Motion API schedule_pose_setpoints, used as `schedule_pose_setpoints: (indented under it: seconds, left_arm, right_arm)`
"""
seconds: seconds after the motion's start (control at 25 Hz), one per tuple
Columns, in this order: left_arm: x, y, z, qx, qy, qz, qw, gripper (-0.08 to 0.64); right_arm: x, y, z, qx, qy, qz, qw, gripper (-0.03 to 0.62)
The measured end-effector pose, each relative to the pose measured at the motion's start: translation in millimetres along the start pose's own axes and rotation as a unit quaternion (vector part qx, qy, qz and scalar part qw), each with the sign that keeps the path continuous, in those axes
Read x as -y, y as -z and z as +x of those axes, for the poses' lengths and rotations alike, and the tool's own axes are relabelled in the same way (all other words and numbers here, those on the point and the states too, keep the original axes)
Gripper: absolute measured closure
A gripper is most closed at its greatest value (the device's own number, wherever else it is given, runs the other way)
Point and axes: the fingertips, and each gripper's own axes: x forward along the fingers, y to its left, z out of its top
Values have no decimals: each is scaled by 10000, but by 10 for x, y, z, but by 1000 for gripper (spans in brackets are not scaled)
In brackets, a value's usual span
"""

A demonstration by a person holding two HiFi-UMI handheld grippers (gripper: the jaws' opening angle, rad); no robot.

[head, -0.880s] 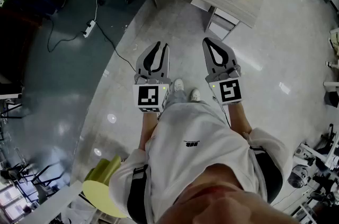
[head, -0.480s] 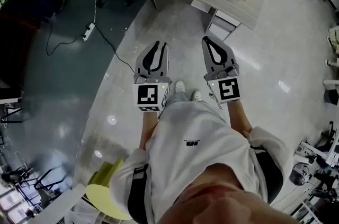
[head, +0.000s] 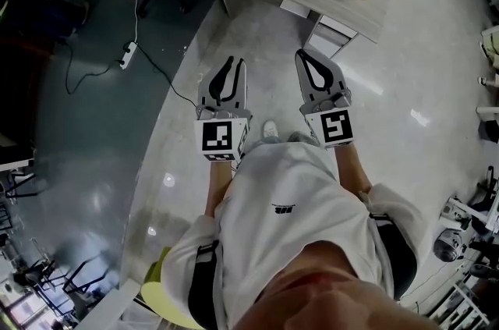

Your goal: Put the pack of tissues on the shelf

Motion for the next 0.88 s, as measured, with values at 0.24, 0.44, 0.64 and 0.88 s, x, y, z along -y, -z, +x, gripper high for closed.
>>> schedule_pose_setpoints:
  seconds: [0.24, 0.44, 0.64, 0.88]
  left_arm:
    - [-115, 55, 179, 7, 159, -46, 9999, 477]
    - [-223, 92, 368, -19, 206, -74, 9998, 477]
    - [-314, 80, 571, -21, 216, -57, 9997, 477]
    - [-438, 71, 856, -30, 181, -34, 9998, 477]
  right_arm:
    - [30, 92, 149, -138, 87, -64, 9998, 566]
    - [105, 121, 341, -157, 103, -79, 9998, 566]
    - [217, 165, 526, -158, 87, -83, 9998, 566]
    - [404, 227, 837, -130, 52, -66, 9999, 566]
